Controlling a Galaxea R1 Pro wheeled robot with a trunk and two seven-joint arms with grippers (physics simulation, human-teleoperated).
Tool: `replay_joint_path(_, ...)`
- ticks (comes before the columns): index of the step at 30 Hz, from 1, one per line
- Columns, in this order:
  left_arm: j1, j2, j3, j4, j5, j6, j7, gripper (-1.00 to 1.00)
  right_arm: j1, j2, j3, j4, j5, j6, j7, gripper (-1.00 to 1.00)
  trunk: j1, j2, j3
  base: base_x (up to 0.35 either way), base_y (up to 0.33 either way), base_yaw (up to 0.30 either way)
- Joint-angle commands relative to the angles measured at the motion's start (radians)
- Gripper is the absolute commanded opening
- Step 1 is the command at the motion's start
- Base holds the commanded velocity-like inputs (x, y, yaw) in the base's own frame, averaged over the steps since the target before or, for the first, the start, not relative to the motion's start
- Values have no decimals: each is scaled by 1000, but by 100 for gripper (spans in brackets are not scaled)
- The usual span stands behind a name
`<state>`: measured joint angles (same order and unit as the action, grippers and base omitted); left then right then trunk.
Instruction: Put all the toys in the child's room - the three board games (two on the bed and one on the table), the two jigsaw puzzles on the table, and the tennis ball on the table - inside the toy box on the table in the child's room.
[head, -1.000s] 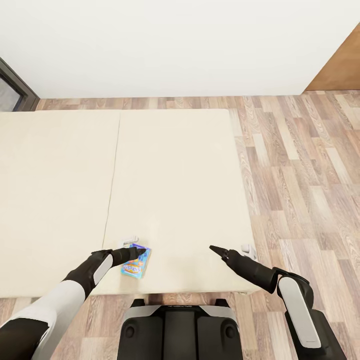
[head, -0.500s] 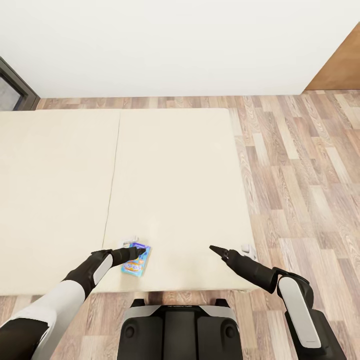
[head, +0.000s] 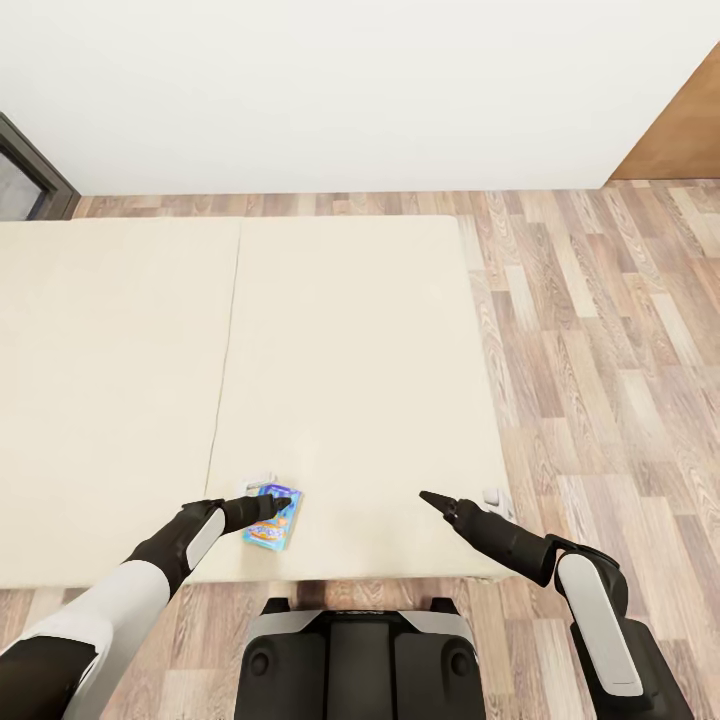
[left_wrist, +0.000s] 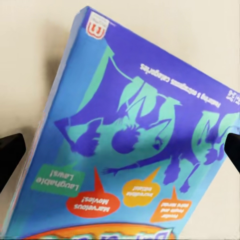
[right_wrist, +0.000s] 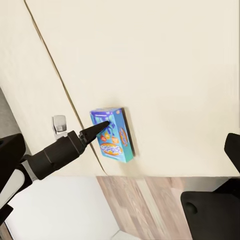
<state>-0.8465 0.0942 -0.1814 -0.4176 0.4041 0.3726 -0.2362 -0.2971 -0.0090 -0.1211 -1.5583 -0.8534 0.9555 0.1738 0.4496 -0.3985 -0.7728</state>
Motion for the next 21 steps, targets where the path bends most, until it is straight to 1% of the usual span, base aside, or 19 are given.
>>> replay_joint_path(1,0,1,-4,-1,6,5,0,100,0,0,-2,0,10,5,10,100,0,-2,-1,-123,0,0)
replay_joint_path(6,0,1,-2,-1,7,6,0,100,0,1,-2,0,10,5,10,100,0,-2,-1,-92,0,0)
replay_joint_path(18,0,1,-1,-1,6,6,1,100,0,4,-2,0,10,5,10,100,0,-2,-1,-6,0,0)
replay_joint_path(21,0,1,-1,-1,6,6,1,100,0,4,-2,0,10,5,10,100,0,-2,-1,0,-65,0)
